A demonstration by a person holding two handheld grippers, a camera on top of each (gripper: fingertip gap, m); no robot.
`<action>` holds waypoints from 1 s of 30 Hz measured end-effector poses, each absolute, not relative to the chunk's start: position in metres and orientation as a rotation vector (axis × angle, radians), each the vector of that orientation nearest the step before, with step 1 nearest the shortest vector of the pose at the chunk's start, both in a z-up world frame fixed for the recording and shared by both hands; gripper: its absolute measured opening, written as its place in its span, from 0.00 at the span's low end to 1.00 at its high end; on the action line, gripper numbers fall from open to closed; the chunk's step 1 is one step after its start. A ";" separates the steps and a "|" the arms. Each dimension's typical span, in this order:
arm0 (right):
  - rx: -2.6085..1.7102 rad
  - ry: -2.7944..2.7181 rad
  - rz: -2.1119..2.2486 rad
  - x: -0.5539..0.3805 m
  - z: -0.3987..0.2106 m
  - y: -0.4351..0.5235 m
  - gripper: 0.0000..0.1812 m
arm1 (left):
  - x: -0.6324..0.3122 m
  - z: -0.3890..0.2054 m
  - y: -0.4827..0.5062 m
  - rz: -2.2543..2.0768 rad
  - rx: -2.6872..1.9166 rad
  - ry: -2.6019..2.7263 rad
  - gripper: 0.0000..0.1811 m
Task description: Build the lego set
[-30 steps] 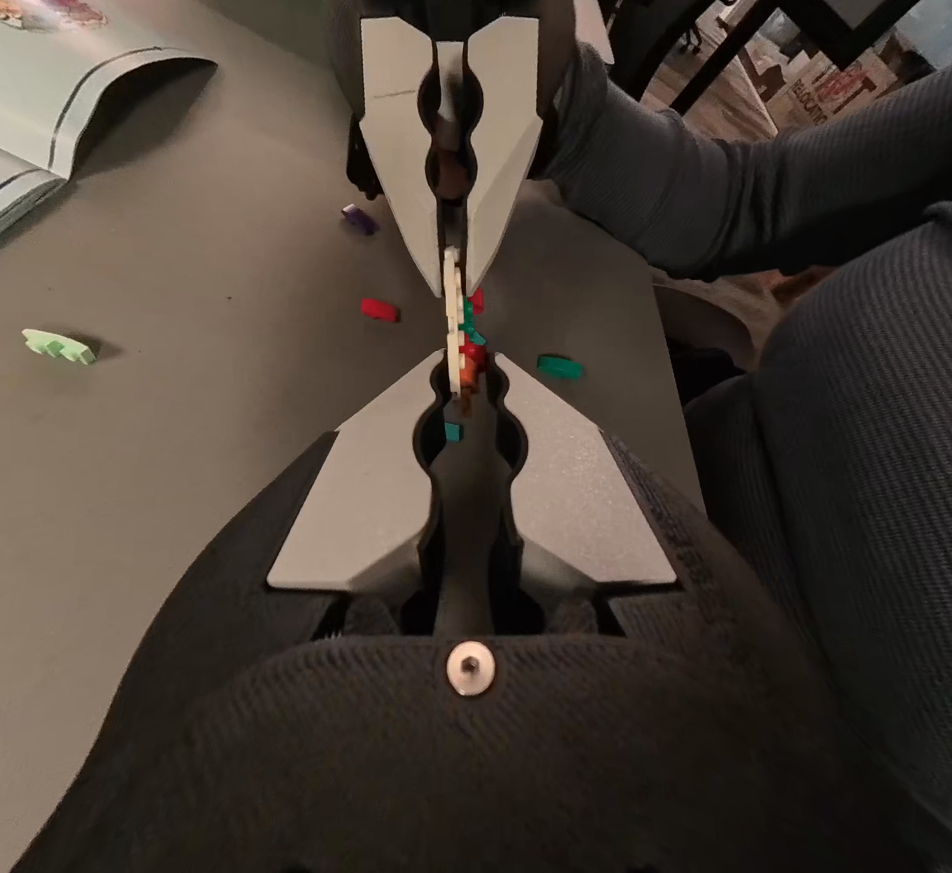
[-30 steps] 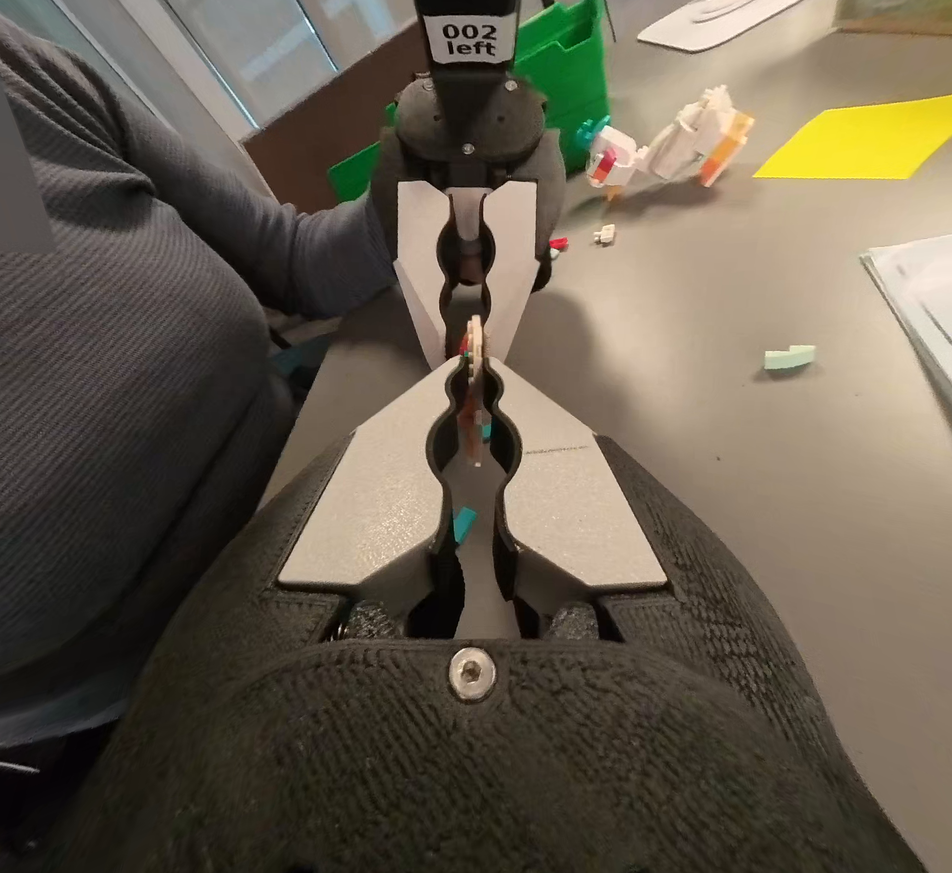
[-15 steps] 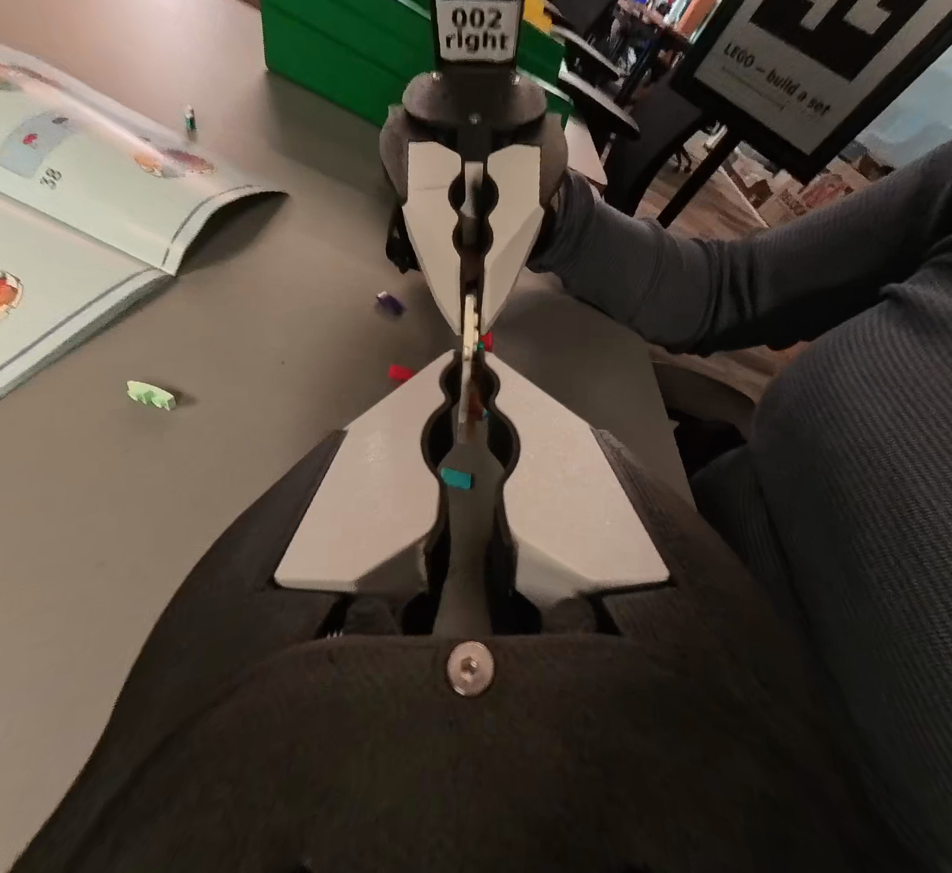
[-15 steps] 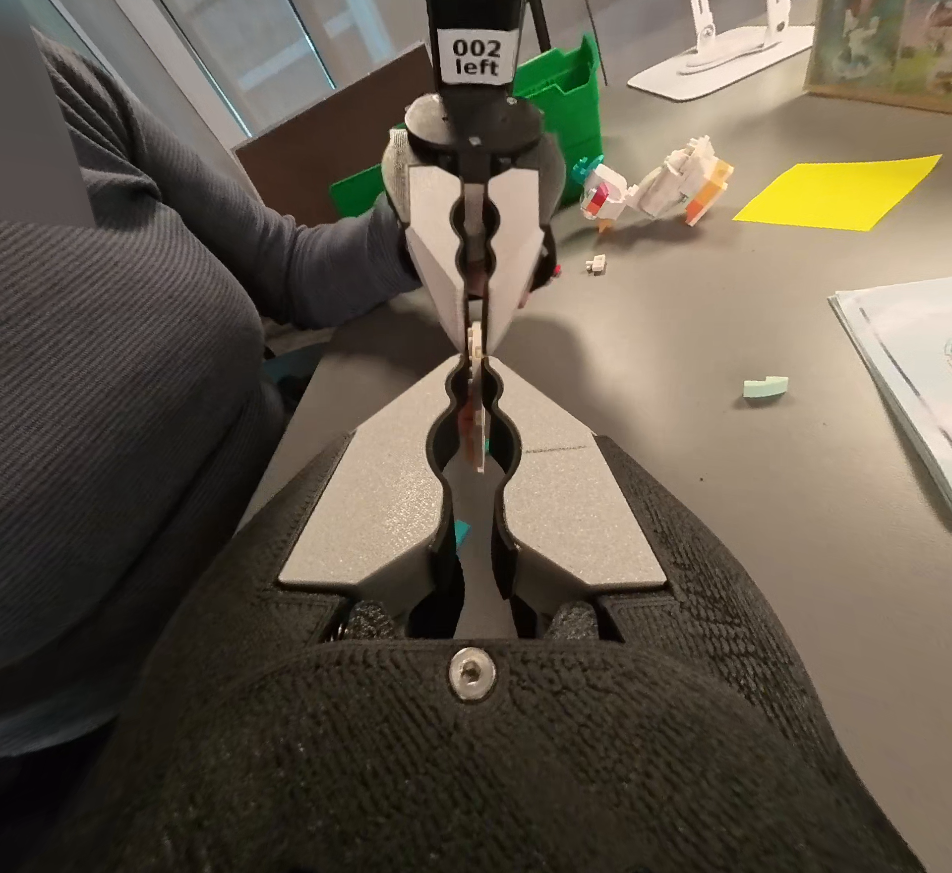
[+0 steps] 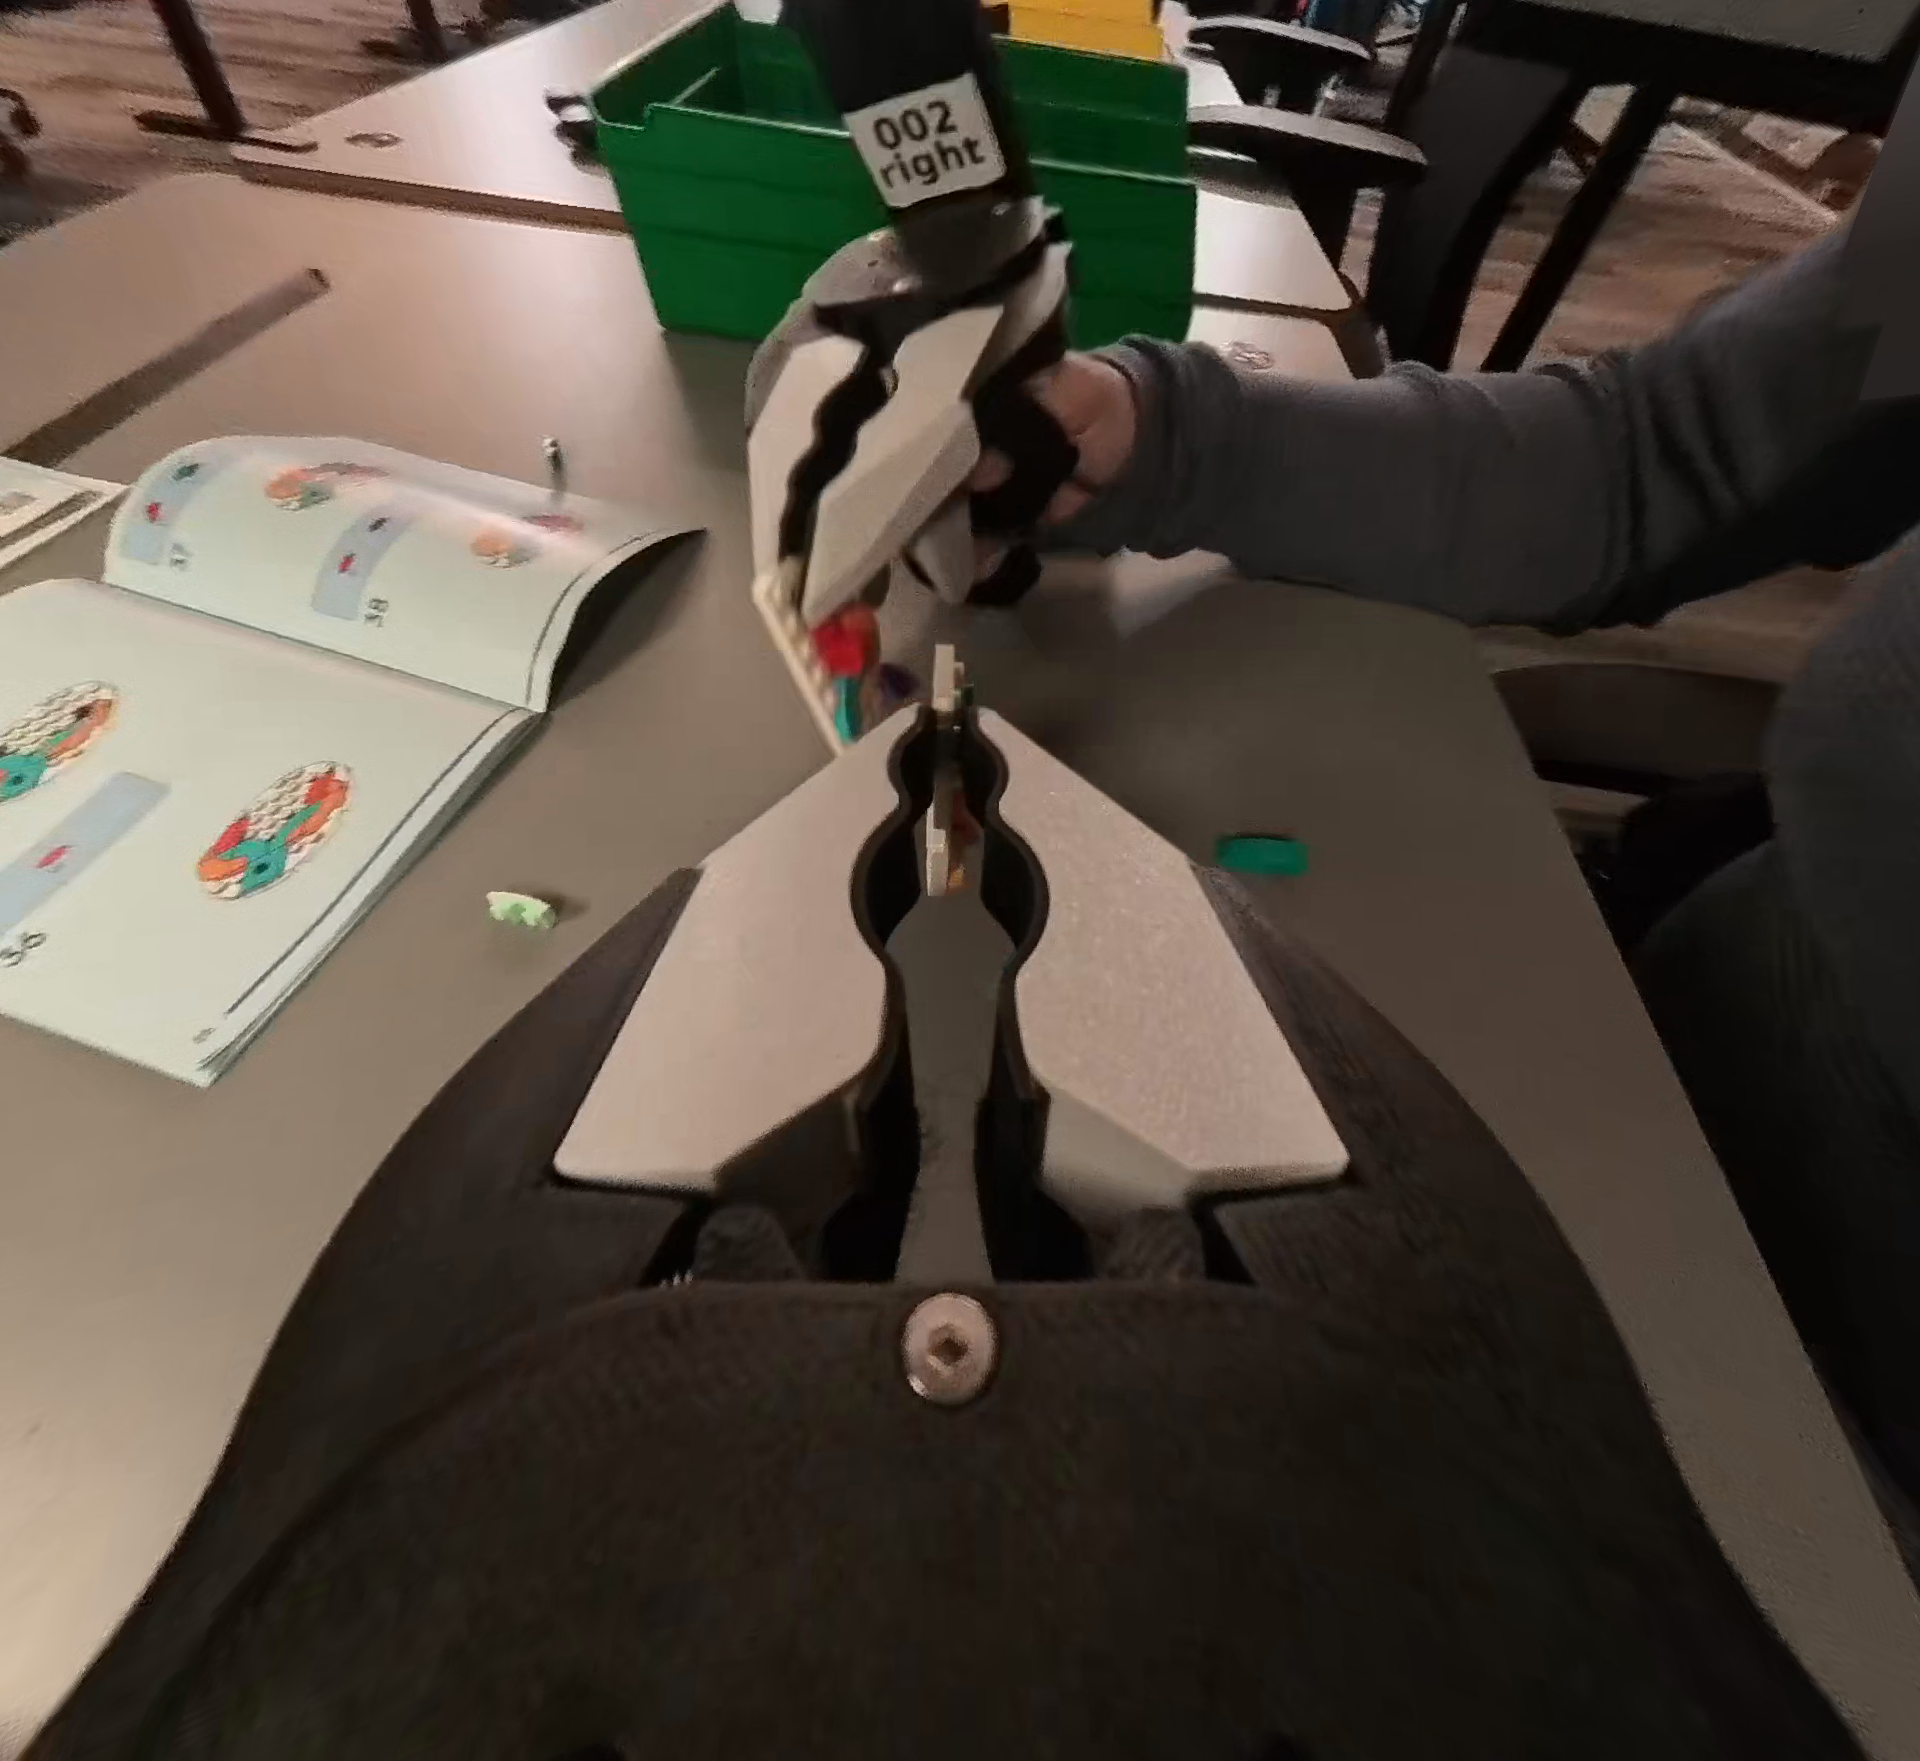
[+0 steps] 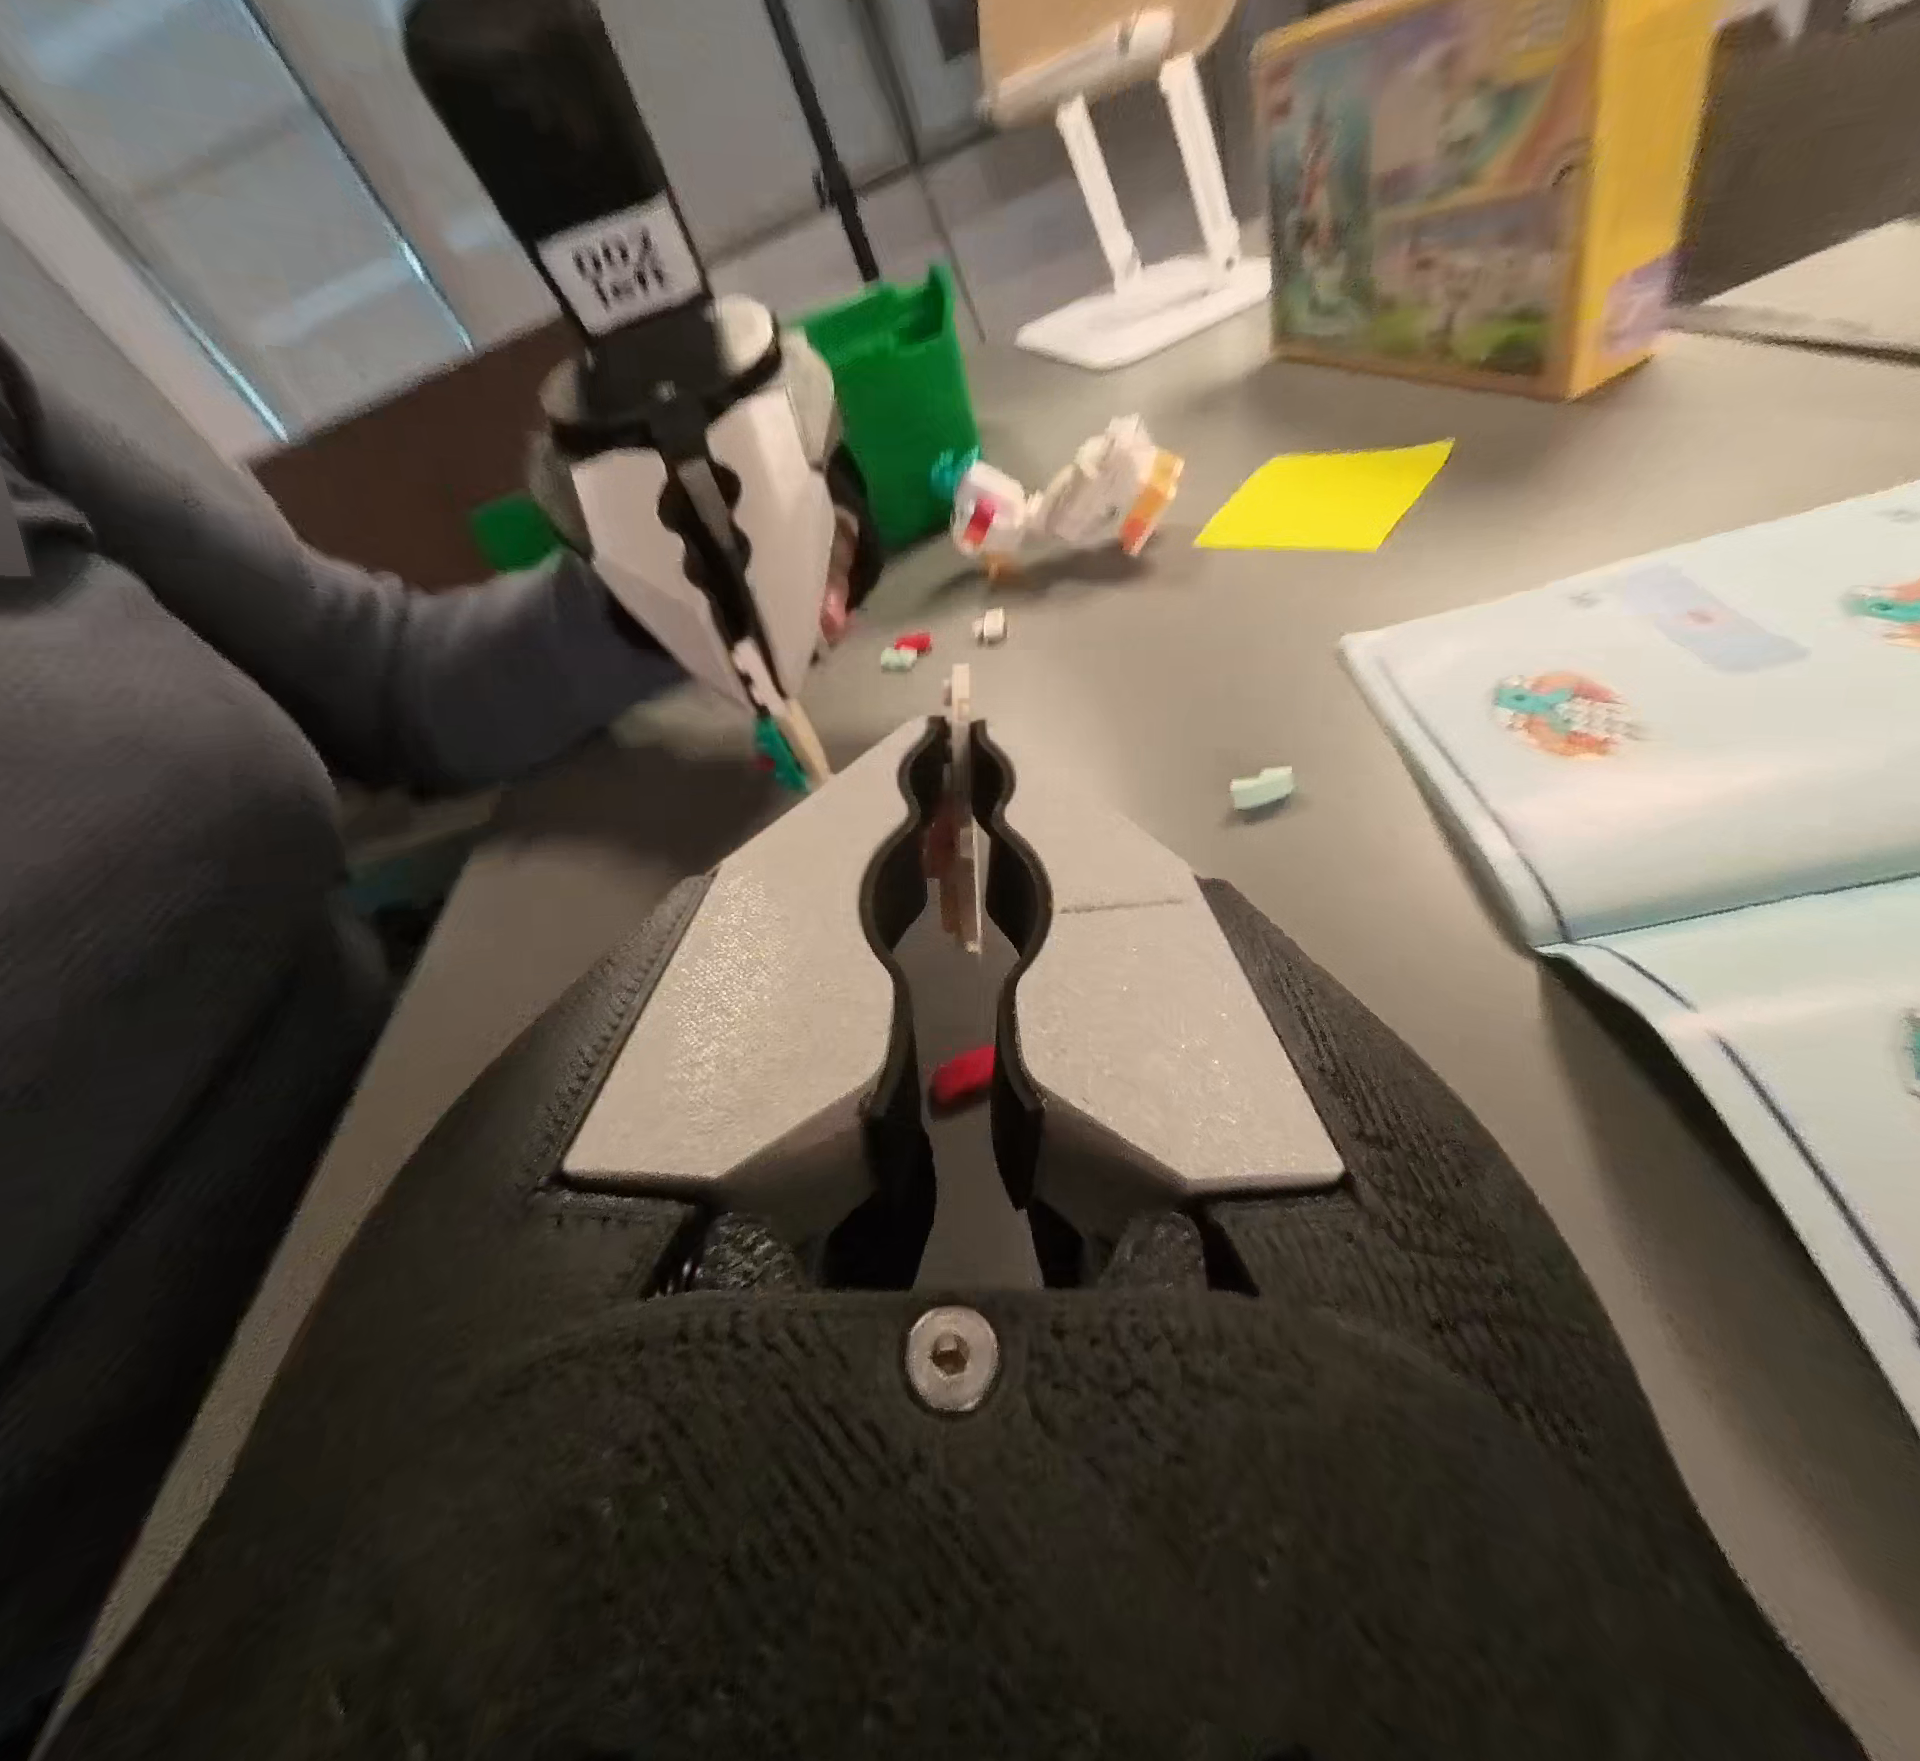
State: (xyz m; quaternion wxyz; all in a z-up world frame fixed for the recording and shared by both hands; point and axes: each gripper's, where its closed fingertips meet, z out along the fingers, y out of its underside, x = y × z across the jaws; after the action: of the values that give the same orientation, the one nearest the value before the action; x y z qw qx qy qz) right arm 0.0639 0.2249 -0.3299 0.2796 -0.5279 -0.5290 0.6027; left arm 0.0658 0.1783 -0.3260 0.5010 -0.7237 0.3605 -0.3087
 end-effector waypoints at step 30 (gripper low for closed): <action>-1.543 -1.473 1.425 0.033 -0.329 0.198 0.09 | 0.040 -0.328 0.203 -1.180 -1.816 0.381 0.02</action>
State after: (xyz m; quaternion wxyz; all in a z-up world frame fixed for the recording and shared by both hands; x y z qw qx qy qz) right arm 0.0328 0.1978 -0.3295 0.2839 -0.5767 -0.5506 0.5326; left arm 0.0399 0.2030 -0.3276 0.4540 -0.7358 0.1546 -0.4781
